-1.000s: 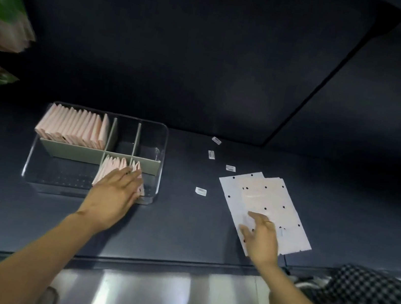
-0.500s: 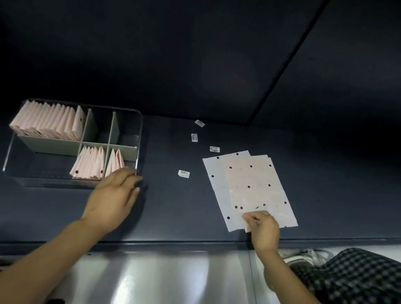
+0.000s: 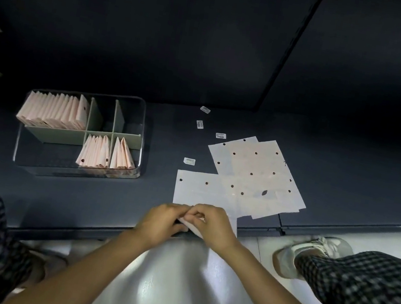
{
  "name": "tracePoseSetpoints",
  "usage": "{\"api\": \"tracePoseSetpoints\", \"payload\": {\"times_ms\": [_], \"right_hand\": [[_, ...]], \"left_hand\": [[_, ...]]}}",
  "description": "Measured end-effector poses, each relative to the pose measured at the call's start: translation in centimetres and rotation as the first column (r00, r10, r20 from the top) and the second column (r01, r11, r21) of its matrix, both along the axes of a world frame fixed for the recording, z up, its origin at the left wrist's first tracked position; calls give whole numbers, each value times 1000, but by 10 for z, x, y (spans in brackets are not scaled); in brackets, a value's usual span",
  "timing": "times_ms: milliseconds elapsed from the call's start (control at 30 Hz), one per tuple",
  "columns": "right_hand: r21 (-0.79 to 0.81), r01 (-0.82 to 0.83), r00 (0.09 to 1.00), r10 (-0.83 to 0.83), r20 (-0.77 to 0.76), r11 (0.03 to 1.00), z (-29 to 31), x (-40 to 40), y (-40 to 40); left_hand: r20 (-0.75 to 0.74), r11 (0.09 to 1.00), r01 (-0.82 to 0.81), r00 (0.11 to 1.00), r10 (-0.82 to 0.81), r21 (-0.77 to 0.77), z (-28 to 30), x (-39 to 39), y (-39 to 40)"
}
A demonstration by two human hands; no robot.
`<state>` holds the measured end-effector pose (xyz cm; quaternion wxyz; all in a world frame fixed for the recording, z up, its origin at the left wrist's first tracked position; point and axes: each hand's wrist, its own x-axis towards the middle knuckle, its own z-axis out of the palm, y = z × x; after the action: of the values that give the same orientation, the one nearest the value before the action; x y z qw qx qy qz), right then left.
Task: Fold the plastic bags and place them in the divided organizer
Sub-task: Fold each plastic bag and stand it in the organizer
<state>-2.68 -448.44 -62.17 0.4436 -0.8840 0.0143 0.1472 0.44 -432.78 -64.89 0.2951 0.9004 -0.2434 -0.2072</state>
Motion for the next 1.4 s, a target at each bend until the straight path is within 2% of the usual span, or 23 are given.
{"api": "tracePoseSetpoints", "payload": {"times_ms": [100, 200, 300, 367, 433, 500, 567, 633, 733, 767, 833, 867, 933, 1000, 1067, 1167, 1233, 1333, 1400], "right_hand": [[144, -11, 990, 31, -137, 990, 7, 5, -6], [269, 136, 961, -62, -268, 954, 19, 20, -33], [345, 302, 912, -165, -374, 889, 21, 31, -71], [454, 349, 902, -163, -399, 820, 13, 30, -87], [406, 355, 900, -190, -392, 842, -1, 27, -89], [238, 385, 889, -290, -354, 892, -16, 25, -82], [99, 418, 884, -380, -272, 903, -28, 26, -73], [-6, 432, 885, -425, -188, 902, -32, 28, -67], [-64, 455, 877, -460, -136, 888, -37, 33, -63], [-80, 461, 875, -468, -129, 884, -38, 34, -63], [-113, 462, 872, -474, -121, 879, -41, 35, -63], [-122, 464, 871, -477, -119, 878, -42, 36, -63], [-123, 470, 867, -483, -122, 874, -44, 36, -63], [-122, 470, 867, -483, -125, 874, -44, 36, -64], [-117, 472, 865, -484, -129, 874, -43, 35, -64], [-165, 442, 882, -461, -100, 882, -38, 30, -61], [-322, 392, 916, -398, 52, 862, -33, 22, -57], [-501, 271, 930, -89, 358, 822, -25, 4, -39], [-615, 116, 891, 192, 412, 780, -28, -9, -21]], "left_hand": [[-24, 994, -105, 994, 105, -19, -7, 3, 5], [-135, 962, -249, 963, 234, -112, -13, 8, 9], [-352, 864, -448, 866, 355, -231, -18, 14, 10], [-439, 786, -560, 795, 419, -263, -18, 15, 8], [-503, 716, -646, 726, 468, -266, -18, 16, 5], [-547, 661, -706, 668, 504, -254, -18, 18, 3], [-523, 649, -728, 649, 552, -219, -18, 19, 1], [-422, 650, -736, 658, 624, -187, -16, 18, -2], [-121, 648, -737, 673, 730, -192, -8, 10, -5], [18, 699, -686, 711, 703, -201, -6, 6, -4], [264, 874, -453, 834, 485, -176, -6, 0, -1], [324, 939, -316, 882, 343, -135, -8, -2, 0], [315, 995, -98, 945, 91, 4, -13, -9, 1], [293, 980, 54, 950, -110, 193, -23, -15, 2], [259, 926, 143, 935, -242, 348, -32, -19, 6], [219, 874, 192, 923, -315, 447, -37, -19, 12], [222, 854, 208, 911, -346, 477, -38, -17, 14], [238, 841, 211, 899, -366, 498, -40, -17, 14], [243, 837, 205, 898, -367, 507, -41, -17, 13]]}}
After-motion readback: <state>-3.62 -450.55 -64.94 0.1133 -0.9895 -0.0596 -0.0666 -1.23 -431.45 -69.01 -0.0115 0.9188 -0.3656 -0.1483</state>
